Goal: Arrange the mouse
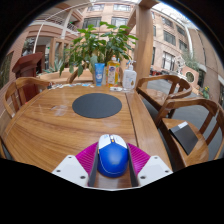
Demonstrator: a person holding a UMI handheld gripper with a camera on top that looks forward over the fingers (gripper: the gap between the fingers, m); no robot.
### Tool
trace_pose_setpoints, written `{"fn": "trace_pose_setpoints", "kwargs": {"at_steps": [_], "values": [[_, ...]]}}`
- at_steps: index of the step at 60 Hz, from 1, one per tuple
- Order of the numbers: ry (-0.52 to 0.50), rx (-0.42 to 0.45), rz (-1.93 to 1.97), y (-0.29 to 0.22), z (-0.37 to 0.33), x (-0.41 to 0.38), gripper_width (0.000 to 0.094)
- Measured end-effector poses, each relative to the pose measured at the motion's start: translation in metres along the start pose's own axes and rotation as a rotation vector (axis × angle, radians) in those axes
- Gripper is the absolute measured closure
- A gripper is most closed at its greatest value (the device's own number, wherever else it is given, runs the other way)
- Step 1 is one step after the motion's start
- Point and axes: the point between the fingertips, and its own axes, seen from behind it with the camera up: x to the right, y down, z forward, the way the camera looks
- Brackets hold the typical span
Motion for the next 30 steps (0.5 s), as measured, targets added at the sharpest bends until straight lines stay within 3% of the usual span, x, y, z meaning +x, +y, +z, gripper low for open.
{"fn": "trace_pose_setpoints", "kwargs": {"at_steps": [10,20,30], "values": [[0.033,-0.006,0.026,0.0,0.0,0.002,0.0563],[0.121,0.0,0.039,-0.014,-0.009,0.016,0.0574],[0.186,0.166,0.072,-0.115,-0.027,0.045,0.0574]]}}
